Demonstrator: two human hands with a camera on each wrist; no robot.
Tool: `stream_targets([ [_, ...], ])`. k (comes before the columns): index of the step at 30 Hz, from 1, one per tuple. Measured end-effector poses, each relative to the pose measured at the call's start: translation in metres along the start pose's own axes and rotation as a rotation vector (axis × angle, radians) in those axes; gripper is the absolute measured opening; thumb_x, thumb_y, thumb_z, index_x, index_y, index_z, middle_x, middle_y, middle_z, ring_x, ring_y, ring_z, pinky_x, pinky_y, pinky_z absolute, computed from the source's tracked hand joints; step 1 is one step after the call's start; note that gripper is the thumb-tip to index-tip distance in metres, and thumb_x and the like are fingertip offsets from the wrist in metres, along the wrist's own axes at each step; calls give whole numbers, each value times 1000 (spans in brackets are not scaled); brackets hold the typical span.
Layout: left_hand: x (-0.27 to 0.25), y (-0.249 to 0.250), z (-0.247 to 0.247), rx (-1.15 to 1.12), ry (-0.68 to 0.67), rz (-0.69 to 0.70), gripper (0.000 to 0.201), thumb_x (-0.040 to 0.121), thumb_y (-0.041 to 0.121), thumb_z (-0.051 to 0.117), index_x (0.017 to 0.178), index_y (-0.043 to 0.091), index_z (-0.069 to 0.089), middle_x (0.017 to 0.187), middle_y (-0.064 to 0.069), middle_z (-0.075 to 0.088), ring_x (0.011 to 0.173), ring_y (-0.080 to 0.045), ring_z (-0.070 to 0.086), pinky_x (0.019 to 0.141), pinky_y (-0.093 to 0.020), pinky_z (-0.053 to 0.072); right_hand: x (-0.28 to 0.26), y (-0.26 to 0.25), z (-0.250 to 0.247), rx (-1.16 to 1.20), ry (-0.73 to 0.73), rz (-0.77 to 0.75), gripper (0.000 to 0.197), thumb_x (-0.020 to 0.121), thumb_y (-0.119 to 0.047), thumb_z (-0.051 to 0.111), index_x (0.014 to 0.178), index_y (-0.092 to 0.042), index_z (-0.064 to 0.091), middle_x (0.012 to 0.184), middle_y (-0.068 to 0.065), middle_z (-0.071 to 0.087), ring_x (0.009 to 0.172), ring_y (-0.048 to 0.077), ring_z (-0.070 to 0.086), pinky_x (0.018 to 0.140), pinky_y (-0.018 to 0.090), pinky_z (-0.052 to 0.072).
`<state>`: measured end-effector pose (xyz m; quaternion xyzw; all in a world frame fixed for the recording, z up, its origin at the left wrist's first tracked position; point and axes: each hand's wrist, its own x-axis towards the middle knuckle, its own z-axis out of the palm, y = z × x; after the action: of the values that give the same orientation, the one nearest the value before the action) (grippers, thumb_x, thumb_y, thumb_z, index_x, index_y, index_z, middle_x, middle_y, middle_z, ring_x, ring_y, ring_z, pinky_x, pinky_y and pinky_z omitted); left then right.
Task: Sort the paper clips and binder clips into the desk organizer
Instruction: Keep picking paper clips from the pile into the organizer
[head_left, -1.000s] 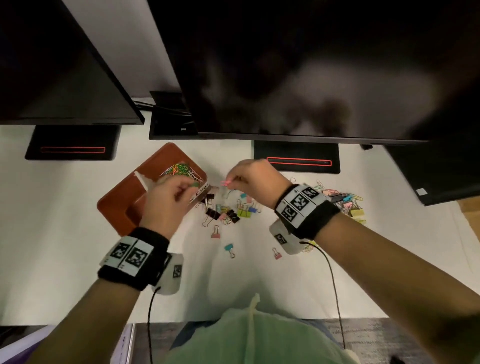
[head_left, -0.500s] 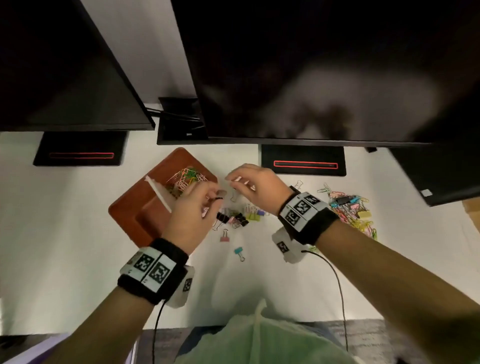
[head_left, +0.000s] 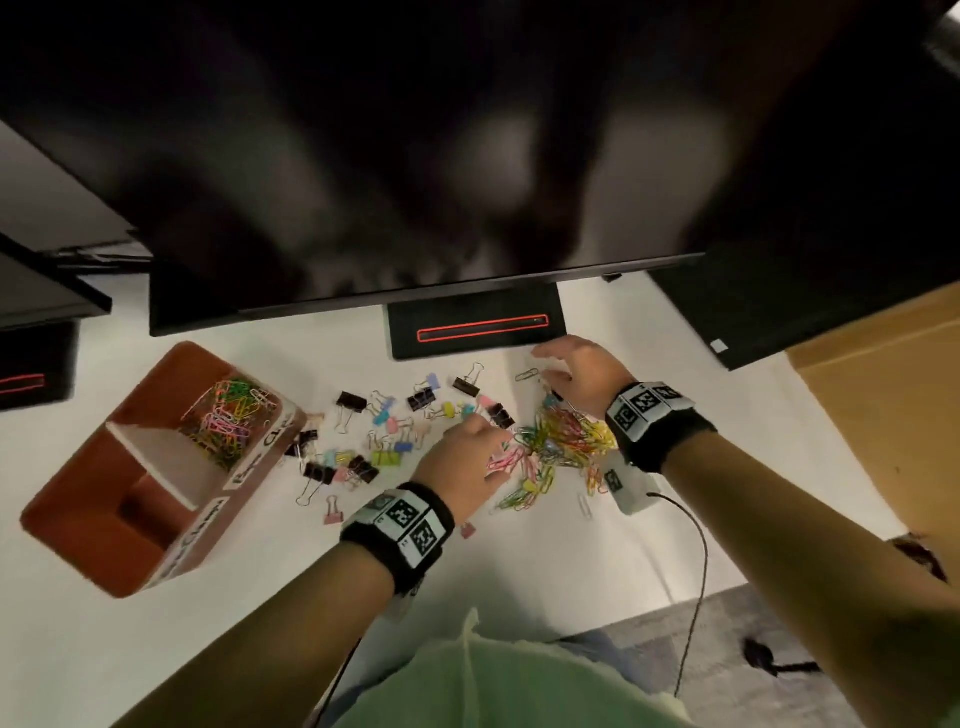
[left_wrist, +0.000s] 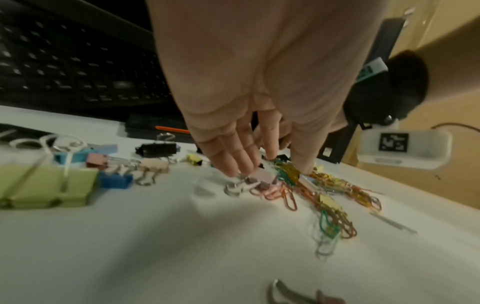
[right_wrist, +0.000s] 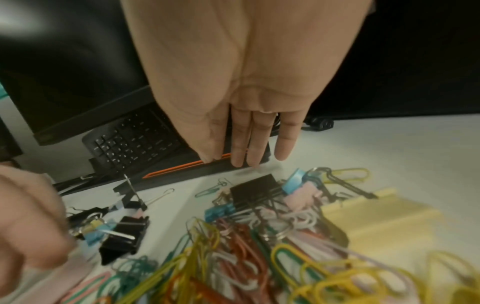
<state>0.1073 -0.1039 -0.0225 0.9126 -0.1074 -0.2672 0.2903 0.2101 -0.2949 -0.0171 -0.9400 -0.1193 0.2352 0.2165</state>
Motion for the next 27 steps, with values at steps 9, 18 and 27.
stream_targets([
  [9, 4, -17, 6, -29, 210, -109, 24, 87, 15, 57, 111, 13, 61, 119, -2, 49, 107, -16, 52, 100, -31, 45, 2, -4, 21, -185, -221, -295, 44, 83, -29, 62, 124, -15, 54, 126, 3, 53, 113, 22, 50, 99, 34, 41],
  [18, -7, 4, 15, 65, 188, -72, 46, 84, 39, 61, 123, 16, 50, 119, -1, 49, 107, -17, 50, 93, -32, 47, -16, -11, 35, -266, -254, -283, 42, 80, -34, 65, 119, -20, 54, 118, 0, 54, 108, 23, 52, 98, 44, 36],
  [27, 15, 7, 30, 73, 224, -184, 18, 91, 17, 52, 107, 10, 56, 107, -6, 54, 97, -21, 53, 84, -31, 47, -5, -23, 26, -253, -365, -216, 14, 85, -20, 59, 98, -19, 63, 102, -1, 65, 101, 21, 55, 97, 40, 30],
])
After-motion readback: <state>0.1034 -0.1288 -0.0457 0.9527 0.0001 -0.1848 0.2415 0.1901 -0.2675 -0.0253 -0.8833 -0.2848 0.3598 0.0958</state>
